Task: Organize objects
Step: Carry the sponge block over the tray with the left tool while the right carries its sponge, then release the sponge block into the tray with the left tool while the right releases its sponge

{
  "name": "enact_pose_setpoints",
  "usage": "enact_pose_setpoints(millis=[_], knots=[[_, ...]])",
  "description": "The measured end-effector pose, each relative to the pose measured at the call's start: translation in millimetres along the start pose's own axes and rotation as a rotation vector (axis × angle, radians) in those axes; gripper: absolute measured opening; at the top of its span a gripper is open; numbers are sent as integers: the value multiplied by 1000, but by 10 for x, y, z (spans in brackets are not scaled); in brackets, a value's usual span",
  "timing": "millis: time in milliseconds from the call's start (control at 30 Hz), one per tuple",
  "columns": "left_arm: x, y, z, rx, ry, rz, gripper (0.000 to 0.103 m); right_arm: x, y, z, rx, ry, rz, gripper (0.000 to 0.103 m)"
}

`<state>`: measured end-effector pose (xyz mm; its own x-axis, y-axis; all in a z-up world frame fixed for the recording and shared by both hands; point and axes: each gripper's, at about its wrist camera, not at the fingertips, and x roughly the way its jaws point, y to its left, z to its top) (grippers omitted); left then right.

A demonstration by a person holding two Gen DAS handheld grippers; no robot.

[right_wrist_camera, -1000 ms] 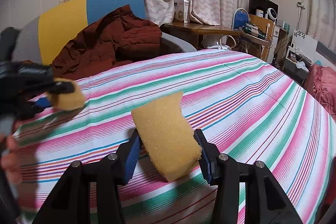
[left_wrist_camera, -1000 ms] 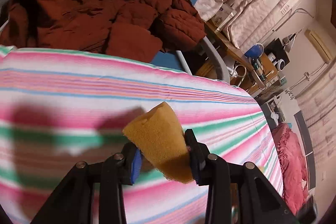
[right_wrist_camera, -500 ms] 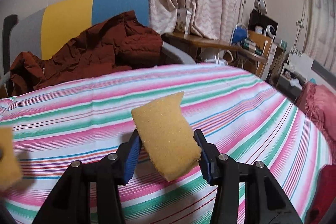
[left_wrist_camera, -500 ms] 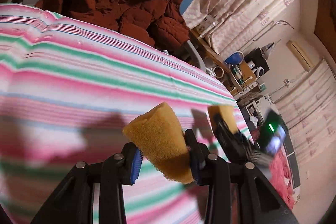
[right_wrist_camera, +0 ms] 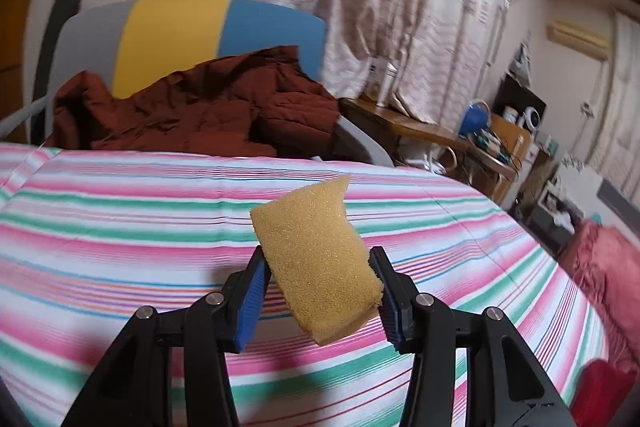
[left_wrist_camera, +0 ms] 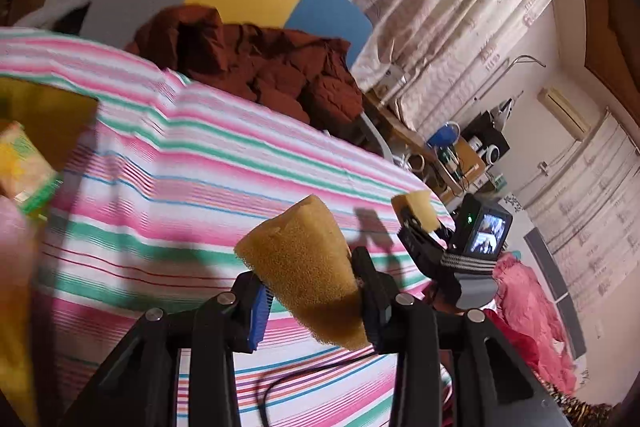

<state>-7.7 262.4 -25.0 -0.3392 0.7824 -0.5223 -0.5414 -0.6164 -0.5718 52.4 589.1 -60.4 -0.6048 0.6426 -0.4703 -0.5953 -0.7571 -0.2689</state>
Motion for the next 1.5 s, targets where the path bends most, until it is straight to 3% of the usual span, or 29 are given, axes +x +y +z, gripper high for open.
enact_pose_setpoints(millis=[233, 400, 700, 900, 1100, 1333, 1500], knots=[[-379, 269, 63, -13, -61, 38, 37, -244, 120, -21, -23, 16, 64, 50], [-634, 495, 40, -41, -96, 77, 37, -594, 297, -36, 27, 25, 183, 50], [-1045, 970, 229, -104, -170, 143, 38, -1488, 1080, 31, 31, -32, 483, 50], [-1239, 1447, 439, -204, -187, 191, 38, -1909, 1662, 79, 24, 14, 697, 50], [-1343, 1782, 592, -246, -186, 218, 38, -2260, 2154, 63, 5, 66, 849, 50], [-1115, 2099, 762, -261, -84, 250, 40, -2430, 2713, 173, -75, 69, 885, 51], [-1063, 2192, 827, -264, -37, 361, 62, -2250, 2911, 257, -85, 110, 862, 51]])
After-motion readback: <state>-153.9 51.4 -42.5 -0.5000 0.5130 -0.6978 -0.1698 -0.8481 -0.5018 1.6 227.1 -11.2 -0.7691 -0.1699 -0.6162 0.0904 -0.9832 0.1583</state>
